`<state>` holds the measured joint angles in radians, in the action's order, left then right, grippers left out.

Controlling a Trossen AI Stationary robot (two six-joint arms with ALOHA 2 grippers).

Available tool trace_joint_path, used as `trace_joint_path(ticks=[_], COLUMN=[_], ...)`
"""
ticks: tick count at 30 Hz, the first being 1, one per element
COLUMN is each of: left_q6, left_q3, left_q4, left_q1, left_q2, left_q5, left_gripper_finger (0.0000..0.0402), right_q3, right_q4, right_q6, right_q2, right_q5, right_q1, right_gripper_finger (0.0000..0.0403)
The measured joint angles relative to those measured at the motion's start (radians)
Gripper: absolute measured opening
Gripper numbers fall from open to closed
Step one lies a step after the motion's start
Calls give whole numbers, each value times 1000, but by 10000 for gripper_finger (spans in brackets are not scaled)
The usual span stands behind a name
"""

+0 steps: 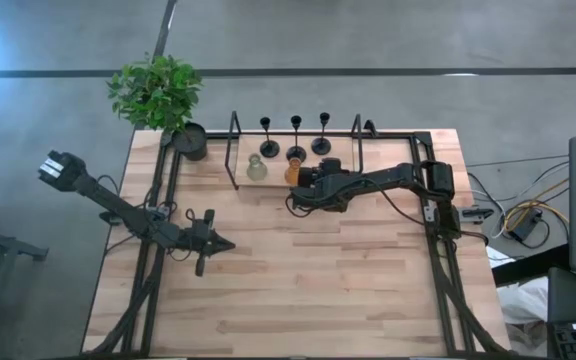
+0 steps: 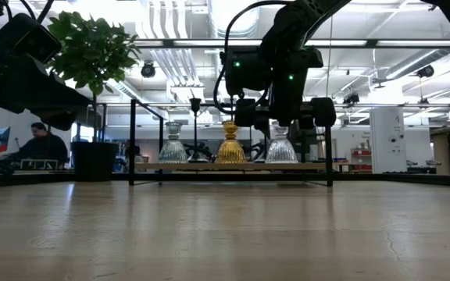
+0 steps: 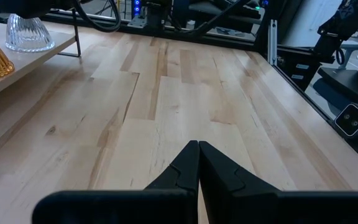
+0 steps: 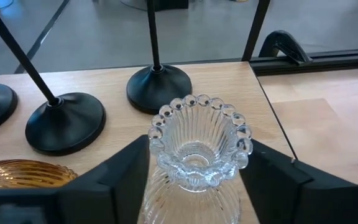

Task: Pick & Place candle stick holders
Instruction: Put the transparent glass candle holder on the shelf aligned with the other glass candle holders, then return to Home Position

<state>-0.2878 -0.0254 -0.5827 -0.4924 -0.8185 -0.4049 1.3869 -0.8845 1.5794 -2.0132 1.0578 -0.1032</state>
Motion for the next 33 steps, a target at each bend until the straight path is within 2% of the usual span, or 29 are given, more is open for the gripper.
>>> trace_joint_path(ticks=[6, 13, 22, 33], left_q6=[0, 0, 0, 0], left_q3=[0, 0, 0, 0], left_q4=[0, 0, 0, 0], left_q1=[0, 0, 0, 0], left_q2=[0, 0, 0, 0], left_q5=[0, 0, 0, 0], left_gripper_finger=[14, 14, 14, 14], right_q3=[0, 0, 0, 0], right_q4=[2, 6, 23, 28], right_q6=[-5, -7, -10, -13], right_q2=[0, 0, 0, 7], right_q5=[0, -1, -1, -3], right_q1=[0, 1, 8, 40], right_gripper_finger=[281, 311, 323, 305])
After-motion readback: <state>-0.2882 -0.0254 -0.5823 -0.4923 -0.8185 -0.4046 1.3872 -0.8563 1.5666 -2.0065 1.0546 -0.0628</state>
